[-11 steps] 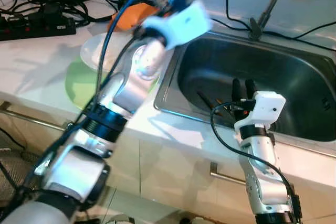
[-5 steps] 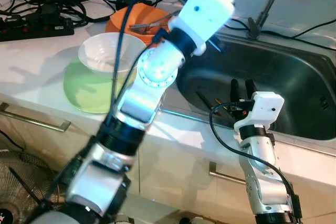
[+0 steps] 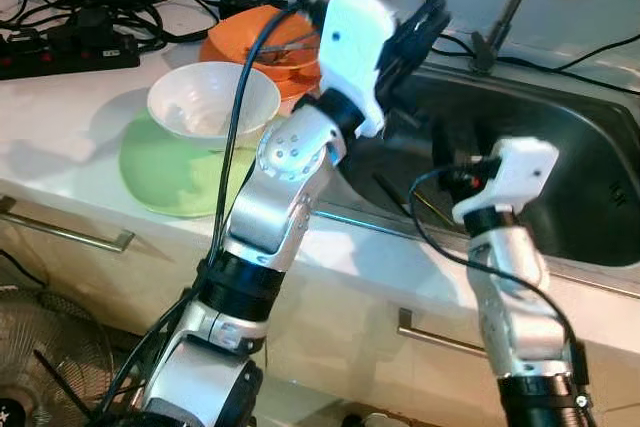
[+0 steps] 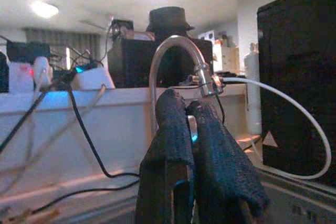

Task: Kitchen organization

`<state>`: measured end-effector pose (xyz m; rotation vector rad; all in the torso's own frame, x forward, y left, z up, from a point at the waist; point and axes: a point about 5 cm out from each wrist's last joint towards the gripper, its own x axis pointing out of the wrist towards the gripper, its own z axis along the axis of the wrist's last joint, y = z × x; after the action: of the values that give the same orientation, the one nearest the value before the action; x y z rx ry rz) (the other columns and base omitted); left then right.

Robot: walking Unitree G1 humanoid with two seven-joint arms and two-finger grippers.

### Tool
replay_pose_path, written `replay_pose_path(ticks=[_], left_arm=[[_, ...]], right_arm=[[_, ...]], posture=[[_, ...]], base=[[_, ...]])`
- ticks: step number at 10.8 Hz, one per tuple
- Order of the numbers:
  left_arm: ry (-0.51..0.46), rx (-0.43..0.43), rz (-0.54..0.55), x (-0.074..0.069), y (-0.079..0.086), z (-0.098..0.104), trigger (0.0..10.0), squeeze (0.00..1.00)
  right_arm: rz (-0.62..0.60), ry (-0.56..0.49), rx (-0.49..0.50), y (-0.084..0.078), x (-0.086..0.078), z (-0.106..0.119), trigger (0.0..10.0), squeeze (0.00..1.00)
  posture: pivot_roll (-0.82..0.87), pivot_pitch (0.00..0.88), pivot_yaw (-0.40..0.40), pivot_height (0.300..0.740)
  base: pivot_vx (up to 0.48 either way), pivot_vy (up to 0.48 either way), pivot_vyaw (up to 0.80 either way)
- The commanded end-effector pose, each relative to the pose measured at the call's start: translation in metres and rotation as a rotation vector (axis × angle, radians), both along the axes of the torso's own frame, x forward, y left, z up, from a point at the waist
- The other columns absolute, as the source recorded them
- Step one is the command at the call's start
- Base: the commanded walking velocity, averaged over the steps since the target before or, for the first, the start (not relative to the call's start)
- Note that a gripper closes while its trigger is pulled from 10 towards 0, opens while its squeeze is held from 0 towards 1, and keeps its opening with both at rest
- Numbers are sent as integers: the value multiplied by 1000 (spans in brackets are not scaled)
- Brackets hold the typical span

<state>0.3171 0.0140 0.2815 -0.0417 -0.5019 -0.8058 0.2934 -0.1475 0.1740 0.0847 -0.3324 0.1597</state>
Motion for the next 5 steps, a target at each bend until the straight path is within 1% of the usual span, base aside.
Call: replay_pose_path(ticks=[1, 2, 3, 4, 5], left_arm=[[8, -14, -42, -5, -3, 2, 10000, 0], [17, -17, -47, -5, -3, 1, 10000, 0], [30, -20, -52, -5, -2, -1, 10000, 0], [34, -10, -45, -5, -1, -2, 10000, 0], [36, -7, -41, -4, -1, -2, 10000, 0]], right_arm=[[95, -12, 10, -2, 0, 13, 10000, 1000], [114, -14, -3, -5, 0, 15, 10000, 1000], [143, -8, -38, -8, -1, 16, 10000, 1000], [213, 23, -70, -9, -3, 15, 10000, 0], [243, 32, -86, -10, -5, 14, 10000, 0]], posture=[[17, 36, -71, 740], [16, 33, -70, 740], [14, 32, -66, 740], [15, 32, -66, 740], [16, 36, -62, 740]], base=[[0, 0, 0], [0, 0, 0], [0, 0, 0], [0, 0, 0], [0, 0, 0]])
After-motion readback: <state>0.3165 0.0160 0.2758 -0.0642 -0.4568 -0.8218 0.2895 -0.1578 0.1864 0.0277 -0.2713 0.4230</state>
